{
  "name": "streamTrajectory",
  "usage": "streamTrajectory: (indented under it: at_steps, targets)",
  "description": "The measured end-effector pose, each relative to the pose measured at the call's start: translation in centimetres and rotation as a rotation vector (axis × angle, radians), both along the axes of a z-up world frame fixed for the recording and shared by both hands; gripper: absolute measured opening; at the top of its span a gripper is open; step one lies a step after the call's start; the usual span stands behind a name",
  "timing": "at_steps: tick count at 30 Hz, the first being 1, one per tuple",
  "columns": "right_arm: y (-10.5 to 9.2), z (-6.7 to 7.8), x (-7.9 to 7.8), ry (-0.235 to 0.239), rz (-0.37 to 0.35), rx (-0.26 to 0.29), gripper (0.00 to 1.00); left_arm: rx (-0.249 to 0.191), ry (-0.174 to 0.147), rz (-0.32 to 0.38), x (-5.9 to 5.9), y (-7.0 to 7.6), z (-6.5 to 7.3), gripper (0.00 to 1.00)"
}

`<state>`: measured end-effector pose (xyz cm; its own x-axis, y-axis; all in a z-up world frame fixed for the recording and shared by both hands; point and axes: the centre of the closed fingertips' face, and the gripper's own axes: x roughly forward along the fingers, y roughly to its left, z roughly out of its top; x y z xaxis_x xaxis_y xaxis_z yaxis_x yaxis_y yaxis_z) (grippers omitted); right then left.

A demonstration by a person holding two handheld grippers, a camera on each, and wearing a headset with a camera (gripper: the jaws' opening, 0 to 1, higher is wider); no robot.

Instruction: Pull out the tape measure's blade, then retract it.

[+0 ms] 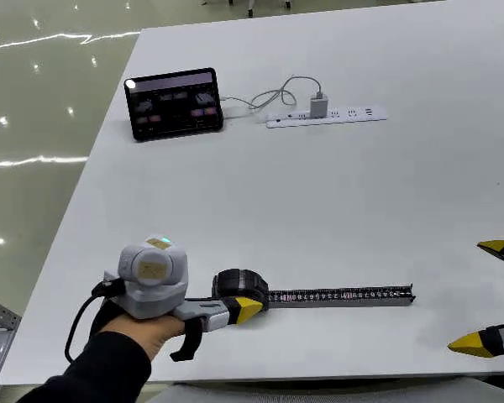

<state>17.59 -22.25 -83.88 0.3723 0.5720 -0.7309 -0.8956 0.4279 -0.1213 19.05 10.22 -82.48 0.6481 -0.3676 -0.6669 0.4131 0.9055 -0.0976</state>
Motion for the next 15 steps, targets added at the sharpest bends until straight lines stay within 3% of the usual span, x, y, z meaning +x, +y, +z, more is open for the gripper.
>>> streamTrajectory:
  at_steps: [1,3,4,7,9,11,13,15]
  targets:
    - [0.2,-0.2,0.1,0.002,0.006,-0.003,1.00,-0.005,0.006,0.014,0.1,-0.1,-0.3,1.00]
    - [0.7,-0.6,0.5,-0.004,0.024,-0.012,1.00,-0.055,0.009,0.132,0.7,0.3,-0.4,1.00]
    - [0.9,-0.8,0.6,0.002,0.028,-0.013,1.00,-0.060,0.014,0.155,0.8,0.4,-0.5,1.00]
    - [1.6,-1.3,1.0,0.008,0.056,-0.023,0.99,0.007,0.009,0.161,1.0,0.5,-1.2,1.00]
    - [2.0,-1.6,1.1,0.015,0.074,-0.030,0.98,-0.002,0.021,0.180,1.0,0.4,-1.4,1.00]
    - [2.4,-2.0,1.4,0.016,0.102,-0.048,0.98,-0.025,0.011,0.204,1.1,0.1,-1.7,1.00]
    - [2.7,-2.3,1.5,0.022,0.128,-0.063,0.97,0.014,0.010,0.185,1.0,-0.1,-2.3,1.00]
    - [3.3,-2.7,1.9,0.018,0.158,-0.077,0.96,0.009,-0.008,0.216,1.2,0.1,-2.2,1.00]
